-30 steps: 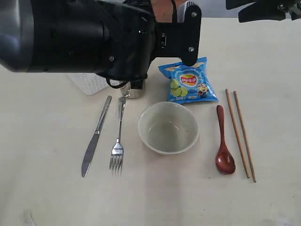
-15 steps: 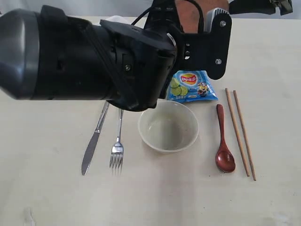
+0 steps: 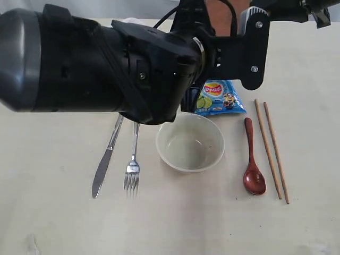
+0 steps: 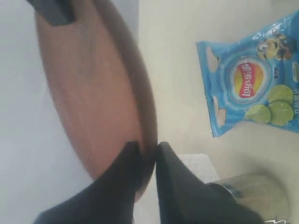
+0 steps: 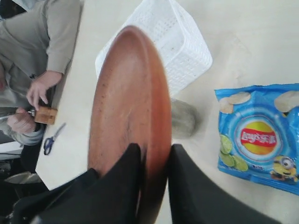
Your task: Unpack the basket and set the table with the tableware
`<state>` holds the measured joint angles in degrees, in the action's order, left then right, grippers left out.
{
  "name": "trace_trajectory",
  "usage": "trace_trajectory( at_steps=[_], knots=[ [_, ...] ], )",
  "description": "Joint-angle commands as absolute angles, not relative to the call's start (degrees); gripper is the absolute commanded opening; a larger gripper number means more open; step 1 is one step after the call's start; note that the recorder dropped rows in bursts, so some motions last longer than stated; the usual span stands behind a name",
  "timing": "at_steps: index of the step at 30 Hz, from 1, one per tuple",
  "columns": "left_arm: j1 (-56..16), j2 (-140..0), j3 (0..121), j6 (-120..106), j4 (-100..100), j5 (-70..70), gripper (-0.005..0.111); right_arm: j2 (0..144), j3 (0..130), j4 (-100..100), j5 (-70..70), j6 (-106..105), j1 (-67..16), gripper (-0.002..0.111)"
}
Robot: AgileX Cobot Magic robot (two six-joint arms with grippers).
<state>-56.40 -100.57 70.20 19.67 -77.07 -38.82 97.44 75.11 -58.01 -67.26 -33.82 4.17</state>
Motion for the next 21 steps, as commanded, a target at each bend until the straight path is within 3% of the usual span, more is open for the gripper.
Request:
trace_trajectory(
  at_steps=[1,4,9,11,17,19,21],
  knots=[
    [-56.7,-100.0,70.1,21.2,-77.7,-36.7,0.003,97.4,75.1,-58.9,-68.4,-34.5,4.2,0.000],
    [-56.7,-100.0,70.1,23.5,-77.7,-35.9,0.019,97.4,75.1,-58.9,-67.7,-34.5,4.2,0.000],
    [-56.7,-100.0,70.1,25.1,-77.5,-39.2,0.061,97.4,75.1,-56.7,-63.1,-33.1,6.2,0.000],
    [-56.7,-100.0,70.1,25.9,-77.5,-42.6,0.067,97.4,75.1,-54.9,-60.7,-32.1,8.3,0.000],
    [-56.6,-100.0,70.1,33.1,-77.5,-53.8,0.057,100.9,75.0,-51.8,-58.3,-31.0,15.0,0.000],
    [-56.6,-100.0,70.1,36.9,-77.4,-54.7,0.049,103.2,75.0,-51.8,-58.3,-31.0,16.7,0.000],
    [-56.5,-100.0,69.7,39.5,-77.7,-54.8,0.034,105.5,75.0,-51.8,-57.6,-31.3,17.8,0.000]
  ],
)
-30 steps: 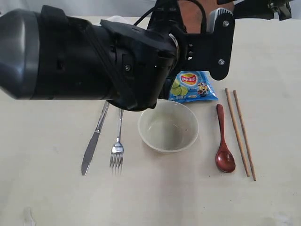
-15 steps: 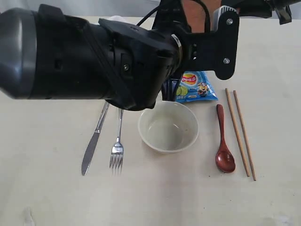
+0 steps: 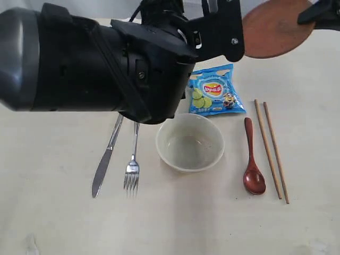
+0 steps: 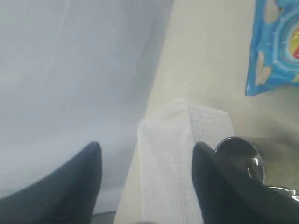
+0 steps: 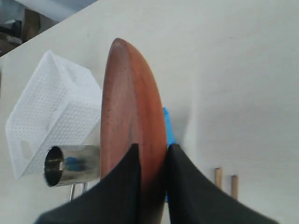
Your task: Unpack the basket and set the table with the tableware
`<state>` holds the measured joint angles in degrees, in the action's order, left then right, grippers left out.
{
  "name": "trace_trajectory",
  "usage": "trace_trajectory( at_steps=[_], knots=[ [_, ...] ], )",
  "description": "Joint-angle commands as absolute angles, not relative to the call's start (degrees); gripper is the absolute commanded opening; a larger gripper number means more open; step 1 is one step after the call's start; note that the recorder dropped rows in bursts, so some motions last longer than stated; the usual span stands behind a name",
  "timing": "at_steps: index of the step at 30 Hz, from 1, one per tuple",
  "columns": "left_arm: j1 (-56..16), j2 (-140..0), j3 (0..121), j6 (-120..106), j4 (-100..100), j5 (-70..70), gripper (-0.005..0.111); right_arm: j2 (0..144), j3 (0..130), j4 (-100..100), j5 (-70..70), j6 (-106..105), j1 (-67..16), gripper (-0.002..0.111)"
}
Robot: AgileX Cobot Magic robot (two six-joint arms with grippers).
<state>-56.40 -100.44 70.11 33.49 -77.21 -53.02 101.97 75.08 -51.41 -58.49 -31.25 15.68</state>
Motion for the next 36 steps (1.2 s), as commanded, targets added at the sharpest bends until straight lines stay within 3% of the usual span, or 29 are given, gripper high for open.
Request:
trace_trajectory(
  at_steps=[1,3,8,12,16,22,36],
  knots=[
    [-56.2,-100.0,69.7,40.3,-77.4,-54.9,0.025,106.3,75.0,-51.8,-57.1,-31.3,18.2,0.000],
    [-54.9,-100.0,69.7,43.0,-77.3,-54.9,0.000,108.1,75.0,-51.3,-55.9,-31.4,18.6,0.000],
    [-46.6,-97.8,69.7,42.0,-68.2,-43.8,0.000,111.1,75.0,-49.2,-52.5,-31.5,18.6,0.000],
    [-37.6,-95.3,69.7,21.0,-38.9,-25.8,0.000,113.0,75.0,-49.1,-52.3,-33.8,18.5,0.000],
    [-32.6,-94.5,69.7,1.4,-17.1,-22.8,0.000,114.7,75.0,-49.2,-51.6,-34.6,17.0,0.000],
    [-31.6,-94.5,69.7,-7.4,-6.9,-22.5,0.000,117.6,75.0,-49.2,-50.6,-36.2,13.7,0.000],
    [-31.6,-94.5,69.7,-7.7,-5.7,-23.2,0.000,119.8,75.0,-49.4,-46.4,-36.4,8.4,0.000]
  ],
)
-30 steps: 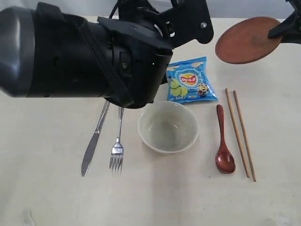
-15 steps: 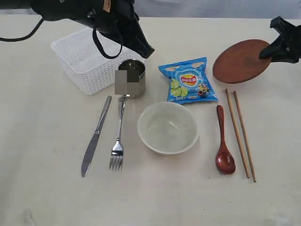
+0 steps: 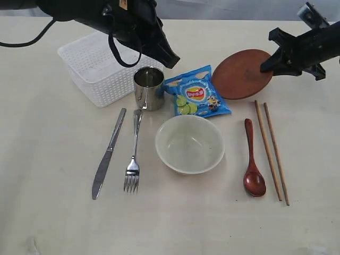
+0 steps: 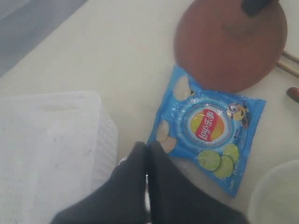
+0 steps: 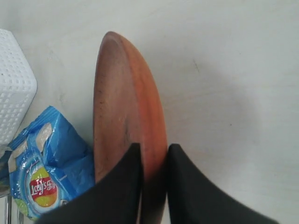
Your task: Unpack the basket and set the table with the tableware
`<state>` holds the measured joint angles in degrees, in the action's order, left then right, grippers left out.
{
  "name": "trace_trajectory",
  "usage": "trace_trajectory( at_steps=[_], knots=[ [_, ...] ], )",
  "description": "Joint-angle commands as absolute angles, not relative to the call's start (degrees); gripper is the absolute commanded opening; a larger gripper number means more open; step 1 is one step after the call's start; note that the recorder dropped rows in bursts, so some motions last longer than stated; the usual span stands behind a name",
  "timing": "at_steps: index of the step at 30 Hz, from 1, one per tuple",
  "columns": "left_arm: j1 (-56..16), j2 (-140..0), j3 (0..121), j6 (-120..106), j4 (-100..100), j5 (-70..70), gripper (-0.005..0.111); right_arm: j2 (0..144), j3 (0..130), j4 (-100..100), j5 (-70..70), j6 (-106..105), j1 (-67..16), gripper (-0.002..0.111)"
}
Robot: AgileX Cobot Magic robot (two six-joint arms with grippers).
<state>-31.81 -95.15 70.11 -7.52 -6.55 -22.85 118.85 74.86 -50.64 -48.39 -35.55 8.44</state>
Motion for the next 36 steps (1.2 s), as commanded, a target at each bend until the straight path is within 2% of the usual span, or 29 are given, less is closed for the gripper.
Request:
trace_trajectory(
  at_steps=[1,19,21,25,26,36],
  knots=[
    [-31.6,-94.5,69.7,-7.7,-5.7,-23.2,0.000,120.1,75.0,-49.4,-46.7,-36.4,8.4,0.000],
    [-31.6,-94.5,69.7,-7.7,-6.4,-24.7,0.000,128.2,77.9,-55.5,-51.9,-41.4,8.4,0.000],
    [-31.6,-94.5,69.7,-7.7,-6.4,-24.8,0.000,128.2,77.9,-55.6,-51.9,-41.4,8.4,0.006],
    [-31.6,-94.5,69.7,-7.7,-7.3,-25.3,0.000,128.2,77.9,-55.4,-52.8,-41.2,8.5,0.032],
    [-31.6,-94.5,69.7,-7.7,-7.3,-25.6,0.000,128.2,77.9,-55.1,-52.8,-41.2,8.5,0.034],
    [-25.7,-94.5,69.7,-6.0,-6.8,-28.3,0.000,127.6,79.4,-53.1,-51.5,-40.1,8.5,0.034]
  ],
)
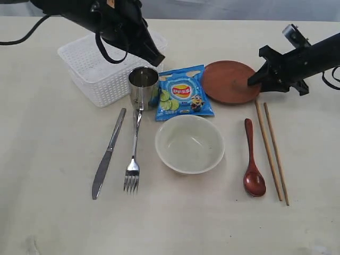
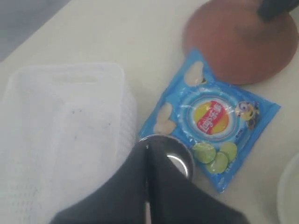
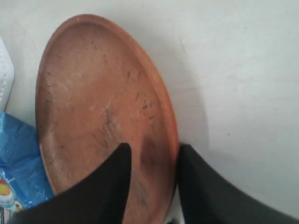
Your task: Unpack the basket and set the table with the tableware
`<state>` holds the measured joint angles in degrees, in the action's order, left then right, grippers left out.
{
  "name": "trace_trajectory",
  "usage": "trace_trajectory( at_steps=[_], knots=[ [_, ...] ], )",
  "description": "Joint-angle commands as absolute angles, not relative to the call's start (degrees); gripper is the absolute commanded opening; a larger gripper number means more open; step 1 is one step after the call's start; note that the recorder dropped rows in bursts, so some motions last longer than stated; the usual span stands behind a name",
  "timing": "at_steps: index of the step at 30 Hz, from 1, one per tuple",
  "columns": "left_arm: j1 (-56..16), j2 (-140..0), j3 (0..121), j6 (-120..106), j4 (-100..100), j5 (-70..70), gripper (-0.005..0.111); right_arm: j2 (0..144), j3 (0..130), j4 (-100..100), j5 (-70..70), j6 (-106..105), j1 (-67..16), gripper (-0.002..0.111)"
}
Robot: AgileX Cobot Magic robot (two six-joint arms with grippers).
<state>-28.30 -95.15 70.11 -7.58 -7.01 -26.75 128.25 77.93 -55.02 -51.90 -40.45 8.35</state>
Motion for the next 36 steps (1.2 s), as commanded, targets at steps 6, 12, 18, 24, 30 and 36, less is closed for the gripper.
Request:
trace_trajectory(
  at_steps=[6,12,18,24,30,36],
  knots=[
    [-22.9,-94.5,65.7,-6.0,-6.6,-24.4,0.000,124.3,82.4,-50.7,-52.1,-39.5,8.6,0.034],
    [-22.0,-94.5,63.6,-6.0,-7.0,-19.3,0.000,120.0,84.3,-47.3,-53.2,-36.8,8.6,0.034],
    [-22.0,-93.9,63.6,-6.0,-6.9,-18.3,0.000,118.0,84.3,-45.7,-54.9,-37.6,3.8,0.048],
    [-22.0,-93.8,63.6,-6.0,-6.9,-18.3,0.000,118.0,84.3,-44.8,-53.2,-40.4,-6.7,0.058],
    [-22.0,-93.8,63.6,-6.0,-6.9,-18.3,0.000,118.0,84.3,-39.4,-46.6,-39.3,-16.1,0.058],
    [-22.0,-93.8,63.6,-6.0,-6.8,-18.3,0.000,118.0,84.3,-28.4,-40.2,-32.0,-20.6,0.058]
  ],
)
